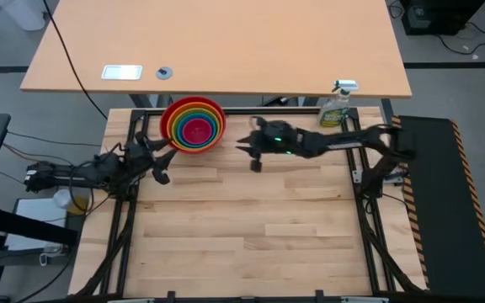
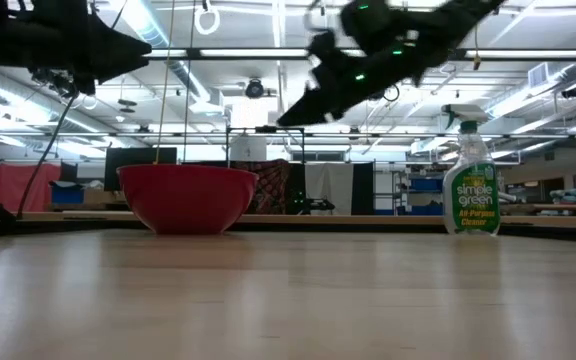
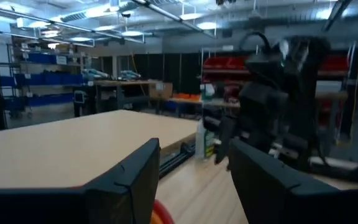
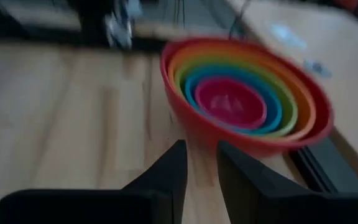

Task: Nest bowls inside each other
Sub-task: Return to Home Position

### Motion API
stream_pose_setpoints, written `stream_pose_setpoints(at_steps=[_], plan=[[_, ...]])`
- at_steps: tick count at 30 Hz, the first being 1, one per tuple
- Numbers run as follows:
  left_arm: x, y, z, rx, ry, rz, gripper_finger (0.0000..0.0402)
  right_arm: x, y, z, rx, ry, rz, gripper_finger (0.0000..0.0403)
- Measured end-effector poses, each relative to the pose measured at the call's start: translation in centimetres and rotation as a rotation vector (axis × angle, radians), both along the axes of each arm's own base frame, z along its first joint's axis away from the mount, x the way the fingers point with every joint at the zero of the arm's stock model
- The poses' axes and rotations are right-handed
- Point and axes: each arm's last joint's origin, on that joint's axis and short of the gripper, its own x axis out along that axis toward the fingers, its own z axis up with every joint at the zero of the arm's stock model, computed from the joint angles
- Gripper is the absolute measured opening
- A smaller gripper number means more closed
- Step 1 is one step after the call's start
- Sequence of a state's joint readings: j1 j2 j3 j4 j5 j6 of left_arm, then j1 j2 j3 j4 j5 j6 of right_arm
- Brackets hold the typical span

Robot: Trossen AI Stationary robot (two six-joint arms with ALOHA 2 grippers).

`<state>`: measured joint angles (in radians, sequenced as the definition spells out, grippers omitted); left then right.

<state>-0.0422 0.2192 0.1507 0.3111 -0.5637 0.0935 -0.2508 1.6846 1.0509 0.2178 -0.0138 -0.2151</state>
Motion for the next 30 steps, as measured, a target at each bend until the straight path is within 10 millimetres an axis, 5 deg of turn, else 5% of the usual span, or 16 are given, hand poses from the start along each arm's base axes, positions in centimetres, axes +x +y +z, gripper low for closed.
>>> stream_pose_setpoints(at_steps=[11, 16, 25, 30], plan=[[0.3, 0.0, -3.2, -0.114, -0.091, -0.018, 0.0193, -10.9, 2.1, -2.7, 0.033, -0.368, -0.023, 0.0095], [0.5, -0.5, -3.5, -0.085, -0.064, -0.168, 0.0193, -14.7, 3.0, -4.9, 0.076, -0.446, -0.067, 0.0095], [0.7, -1.1, -3.8, -0.074, -0.028, -0.383, 0.0193, -20.3, 3.9, -8.0, 0.111, -0.515, -0.122, 0.0095], [0.9, -1.0, -4.7, -0.08, 0.075, -0.345, 0.0193, -20.6, 3.5, -7.8, 0.144, -0.534, -0.153, 0.0095]])
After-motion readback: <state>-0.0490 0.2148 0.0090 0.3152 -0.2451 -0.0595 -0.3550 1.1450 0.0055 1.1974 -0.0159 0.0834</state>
